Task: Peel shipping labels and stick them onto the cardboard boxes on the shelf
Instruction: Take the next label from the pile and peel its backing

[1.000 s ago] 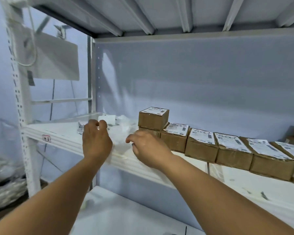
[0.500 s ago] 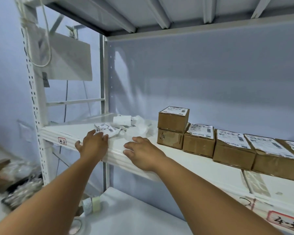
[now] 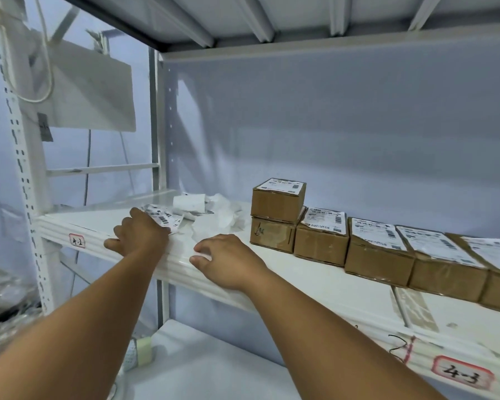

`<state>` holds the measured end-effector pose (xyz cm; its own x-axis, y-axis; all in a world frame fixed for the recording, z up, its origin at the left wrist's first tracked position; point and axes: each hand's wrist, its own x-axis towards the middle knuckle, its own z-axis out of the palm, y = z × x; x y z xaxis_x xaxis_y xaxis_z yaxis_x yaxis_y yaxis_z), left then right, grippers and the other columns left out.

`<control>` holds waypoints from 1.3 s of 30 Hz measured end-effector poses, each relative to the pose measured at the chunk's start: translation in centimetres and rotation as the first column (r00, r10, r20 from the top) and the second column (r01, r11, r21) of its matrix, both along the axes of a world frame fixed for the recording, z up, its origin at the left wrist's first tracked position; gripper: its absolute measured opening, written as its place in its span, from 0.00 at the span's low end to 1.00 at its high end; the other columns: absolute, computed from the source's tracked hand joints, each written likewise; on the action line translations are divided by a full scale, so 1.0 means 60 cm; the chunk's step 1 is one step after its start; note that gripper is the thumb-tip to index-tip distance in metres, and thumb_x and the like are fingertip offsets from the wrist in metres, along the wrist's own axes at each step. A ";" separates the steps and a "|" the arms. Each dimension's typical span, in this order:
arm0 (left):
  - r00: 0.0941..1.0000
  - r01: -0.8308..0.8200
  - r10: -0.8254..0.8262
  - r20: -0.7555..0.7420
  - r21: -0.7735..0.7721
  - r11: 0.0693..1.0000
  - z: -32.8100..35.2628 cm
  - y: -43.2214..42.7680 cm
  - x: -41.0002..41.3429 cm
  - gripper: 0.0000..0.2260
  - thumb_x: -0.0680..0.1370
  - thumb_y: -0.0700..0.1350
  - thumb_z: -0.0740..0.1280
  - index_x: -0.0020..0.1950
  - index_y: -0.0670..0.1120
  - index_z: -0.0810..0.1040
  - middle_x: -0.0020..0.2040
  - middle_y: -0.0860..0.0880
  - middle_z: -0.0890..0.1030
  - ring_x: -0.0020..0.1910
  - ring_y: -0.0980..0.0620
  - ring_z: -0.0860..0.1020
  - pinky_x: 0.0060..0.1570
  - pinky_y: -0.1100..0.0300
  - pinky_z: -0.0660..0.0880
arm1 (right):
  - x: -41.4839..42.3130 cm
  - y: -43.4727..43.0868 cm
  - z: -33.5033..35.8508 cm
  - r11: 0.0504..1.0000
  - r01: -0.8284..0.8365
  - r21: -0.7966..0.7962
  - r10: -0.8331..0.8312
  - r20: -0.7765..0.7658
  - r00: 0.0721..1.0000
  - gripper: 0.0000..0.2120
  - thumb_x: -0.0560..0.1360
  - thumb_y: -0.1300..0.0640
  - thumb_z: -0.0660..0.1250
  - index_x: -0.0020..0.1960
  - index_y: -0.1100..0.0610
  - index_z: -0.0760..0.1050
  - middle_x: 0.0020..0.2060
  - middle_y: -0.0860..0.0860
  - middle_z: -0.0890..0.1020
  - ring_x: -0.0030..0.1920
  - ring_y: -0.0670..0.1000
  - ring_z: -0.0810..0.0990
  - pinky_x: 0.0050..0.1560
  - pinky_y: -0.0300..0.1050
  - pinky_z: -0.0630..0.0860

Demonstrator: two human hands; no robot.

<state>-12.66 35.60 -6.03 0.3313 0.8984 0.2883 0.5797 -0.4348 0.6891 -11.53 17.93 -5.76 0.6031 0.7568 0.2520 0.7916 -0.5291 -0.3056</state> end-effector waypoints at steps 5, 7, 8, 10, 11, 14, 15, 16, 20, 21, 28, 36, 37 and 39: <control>0.982 0.017 -0.034 0.185 0.094 0.995 -0.005 -0.005 -0.002 0.06 0.77 0.40 0.62 0.52 0.42 0.76 0.49 0.40 0.80 0.53 0.39 0.75 0.59 0.51 0.60 | 0.000 -0.001 0.000 1.000 0.006 0.025 -0.006 -0.016 1.000 0.21 0.78 0.44 0.59 0.67 0.51 0.71 0.67 0.53 0.72 0.69 0.52 0.66 0.68 0.49 0.65; 0.962 0.052 -0.068 0.263 0.070 0.996 -0.007 -0.007 -0.007 0.07 0.78 0.42 0.62 0.52 0.40 0.77 0.50 0.38 0.80 0.54 0.37 0.75 0.58 0.50 0.63 | -0.001 -0.001 -0.001 1.000 0.006 0.028 -0.006 -0.002 1.000 0.20 0.78 0.44 0.60 0.67 0.51 0.72 0.66 0.54 0.73 0.69 0.53 0.66 0.68 0.48 0.65; 0.949 0.069 -0.079 0.304 0.046 0.997 -0.008 -0.007 -0.009 0.08 0.79 0.43 0.62 0.52 0.39 0.76 0.51 0.38 0.80 0.54 0.37 0.74 0.56 0.50 0.65 | -0.001 -0.001 0.000 0.999 0.006 0.032 -0.006 0.000 1.000 0.20 0.78 0.44 0.60 0.67 0.52 0.72 0.66 0.54 0.73 0.68 0.53 0.66 0.68 0.48 0.65; 0.926 0.102 -0.092 0.366 -0.008 0.995 -0.007 -0.006 -0.013 0.09 0.79 0.43 0.61 0.52 0.38 0.76 0.51 0.37 0.79 0.53 0.36 0.75 0.51 0.52 0.68 | -0.002 -0.002 0.000 0.999 0.005 0.040 -0.005 -0.003 1.000 0.20 0.78 0.44 0.60 0.66 0.52 0.73 0.65 0.53 0.73 0.68 0.52 0.66 0.67 0.48 0.66; 0.921 0.115 -0.096 0.378 -0.028 0.993 -0.004 -0.005 -0.015 0.09 0.79 0.42 0.61 0.51 0.37 0.76 0.51 0.36 0.79 0.53 0.36 0.75 0.48 0.54 0.67 | -0.002 -0.003 0.001 0.999 0.003 0.044 -0.003 -0.003 1.000 0.20 0.78 0.44 0.60 0.66 0.52 0.73 0.65 0.53 0.73 0.68 0.53 0.67 0.67 0.48 0.66; 0.892 0.172 -0.088 0.443 -0.153 0.973 0.016 0.004 -0.023 0.11 0.78 0.37 0.59 0.52 0.34 0.78 0.49 0.36 0.80 0.50 0.38 0.77 0.41 0.59 0.68 | -0.004 -0.004 0.002 0.998 0.004 0.070 -0.004 0.004 1.000 0.16 0.77 0.45 0.62 0.60 0.53 0.72 0.62 0.53 0.72 0.66 0.53 0.66 0.63 0.49 0.68; 0.857 0.232 -0.089 0.508 -0.226 0.946 0.025 0.009 -0.025 0.12 0.77 0.35 0.58 0.56 0.33 0.77 0.48 0.36 0.80 0.46 0.42 0.78 0.38 0.61 0.71 | -0.007 -0.005 0.002 0.996 0.004 0.086 -0.006 0.026 1.000 0.14 0.77 0.46 0.62 0.57 0.54 0.70 0.61 0.52 0.71 0.64 0.53 0.66 0.60 0.49 0.68; 0.806 0.319 -0.088 0.585 -0.304 0.898 0.036 0.011 -0.028 0.13 0.77 0.34 0.58 0.60 0.32 0.74 0.46 0.37 0.79 0.41 0.46 0.78 0.33 0.64 0.74 | -0.009 -0.006 0.003 0.995 0.004 0.100 -0.010 0.066 0.998 0.14 0.76 0.47 0.63 0.56 0.54 0.67 0.60 0.52 0.71 0.63 0.54 0.65 0.59 0.48 0.68; 0.629 0.514 0.075 0.774 -0.487 0.706 0.072 -0.001 -0.040 0.11 0.78 0.33 0.57 0.58 0.36 0.74 0.30 0.45 0.78 0.22 0.57 0.76 0.24 0.67 0.76 | -0.010 -0.009 0.003 0.986 -0.025 0.162 -0.005 0.181 0.983 0.20 0.75 0.48 0.66 0.59 0.55 0.63 0.61 0.52 0.71 0.64 0.54 0.63 0.62 0.47 0.62; 0.605 0.560 0.066 0.794 -0.483 0.673 0.080 -0.015 -0.044 0.09 0.78 0.33 0.57 0.55 0.37 0.74 0.28 0.46 0.78 0.23 0.57 0.76 0.26 0.66 0.76 | -0.010 -0.009 0.002 0.984 -0.041 0.172 0.011 0.170 0.985 0.22 0.74 0.48 0.66 0.62 0.55 0.62 0.63 0.52 0.70 0.66 0.54 0.61 0.64 0.46 0.61; 0.592 0.542 -0.262 0.762 -0.137 0.829 0.100 -0.094 -0.046 0.09 0.75 0.40 0.61 0.47 0.44 0.81 0.43 0.46 0.83 0.40 0.46 0.80 0.44 0.54 0.76 | -0.011 -0.013 0.002 0.954 -0.046 0.297 0.053 -0.015 0.999 0.36 0.75 0.48 0.66 0.75 0.50 0.50 0.70 0.56 0.65 0.71 0.54 0.59 0.67 0.49 0.62; 0.545 0.589 -0.321 0.775 -0.081 0.804 0.092 -0.183 -0.094 0.14 0.76 0.35 0.57 0.49 0.48 0.80 0.44 0.50 0.83 0.41 0.50 0.81 0.40 0.58 0.76 | -0.052 -0.037 0.027 0.788 0.162 0.594 -0.006 -0.256 0.967 0.18 0.72 0.36 0.63 0.53 0.47 0.73 0.39 0.45 0.81 0.45 0.47 0.79 0.49 0.47 0.76; 0.530 0.597 -0.318 0.786 -0.079 0.798 0.096 -0.189 -0.103 0.14 0.76 0.35 0.57 0.49 0.48 0.81 0.44 0.50 0.83 0.40 0.50 0.81 0.40 0.59 0.76 | -0.061 -0.042 0.029 0.742 0.191 0.643 0.015 -0.301 0.954 0.14 0.73 0.36 0.64 0.48 0.47 0.75 0.36 0.46 0.82 0.43 0.47 0.81 0.49 0.48 0.77; 0.506 0.618 -0.335 0.795 -0.064 0.783 0.102 -0.199 -0.118 0.14 0.75 0.36 0.58 0.49 0.47 0.81 0.44 0.49 0.84 0.41 0.49 0.82 0.43 0.56 0.78 | -0.077 -0.048 0.036 0.611 0.268 0.745 0.085 -0.399 0.913 0.12 0.74 0.40 0.64 0.40 0.48 0.75 0.33 0.49 0.83 0.40 0.47 0.83 0.50 0.50 0.79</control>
<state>-19.72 23.63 0.08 0.5501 0.7439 0.3795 -0.3895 -0.1735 0.9045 -16.17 15.03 -3.61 0.8311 0.3157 0.4578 0.4868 -0.0151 -0.8734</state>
